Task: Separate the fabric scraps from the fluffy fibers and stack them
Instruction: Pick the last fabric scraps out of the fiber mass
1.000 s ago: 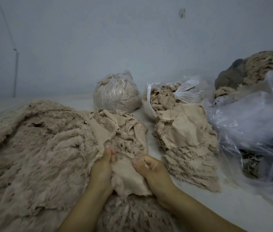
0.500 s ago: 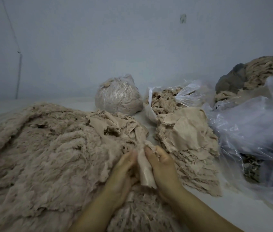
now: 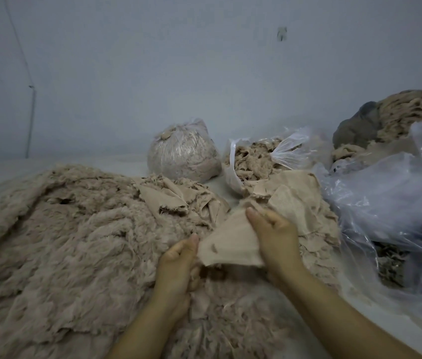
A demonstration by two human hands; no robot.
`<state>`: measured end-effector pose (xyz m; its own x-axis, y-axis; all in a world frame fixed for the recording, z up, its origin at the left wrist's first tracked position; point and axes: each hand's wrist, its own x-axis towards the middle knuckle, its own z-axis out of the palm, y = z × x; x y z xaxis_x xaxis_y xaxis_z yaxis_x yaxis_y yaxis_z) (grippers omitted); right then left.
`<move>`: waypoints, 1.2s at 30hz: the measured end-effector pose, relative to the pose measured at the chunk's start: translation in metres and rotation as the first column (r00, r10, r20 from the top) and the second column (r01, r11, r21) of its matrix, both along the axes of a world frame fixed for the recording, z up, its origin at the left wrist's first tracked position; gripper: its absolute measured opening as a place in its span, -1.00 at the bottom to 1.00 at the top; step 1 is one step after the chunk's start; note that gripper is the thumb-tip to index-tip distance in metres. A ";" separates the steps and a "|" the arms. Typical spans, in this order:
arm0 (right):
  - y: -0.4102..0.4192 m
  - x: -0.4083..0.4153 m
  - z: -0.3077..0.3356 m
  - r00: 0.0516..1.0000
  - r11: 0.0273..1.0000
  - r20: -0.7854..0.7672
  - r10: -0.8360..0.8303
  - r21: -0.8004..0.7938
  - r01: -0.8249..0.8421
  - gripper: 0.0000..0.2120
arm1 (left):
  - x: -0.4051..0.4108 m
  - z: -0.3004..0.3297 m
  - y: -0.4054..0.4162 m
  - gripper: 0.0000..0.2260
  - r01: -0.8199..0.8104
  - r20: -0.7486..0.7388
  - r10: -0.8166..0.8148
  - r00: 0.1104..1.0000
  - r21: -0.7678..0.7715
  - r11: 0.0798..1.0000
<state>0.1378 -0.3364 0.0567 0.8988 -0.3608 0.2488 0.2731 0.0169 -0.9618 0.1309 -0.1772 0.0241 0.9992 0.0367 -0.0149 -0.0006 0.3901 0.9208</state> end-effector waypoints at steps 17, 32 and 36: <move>0.016 0.019 -0.042 0.944 0.307 -0.324 0.068 -0.893 -0.328 -0.46 | -0.002 -0.014 0.000 -0.88 -0.042 0.104 0.006 0.995 0.354 0.934; 0.021 -0.024 -0.058 0.907 0.662 0.070 0.415 -0.707 -0.248 -0.82 | 0.000 -0.003 0.007 -0.82 0.046 -0.154 -0.040 0.987 0.030 0.999; 0.012 -0.008 -0.056 0.973 0.680 -0.229 0.036 -0.707 -0.192 -0.66 | -0.003 0.003 0.004 -0.83 -0.025 -0.109 0.018 0.994 -0.065 0.998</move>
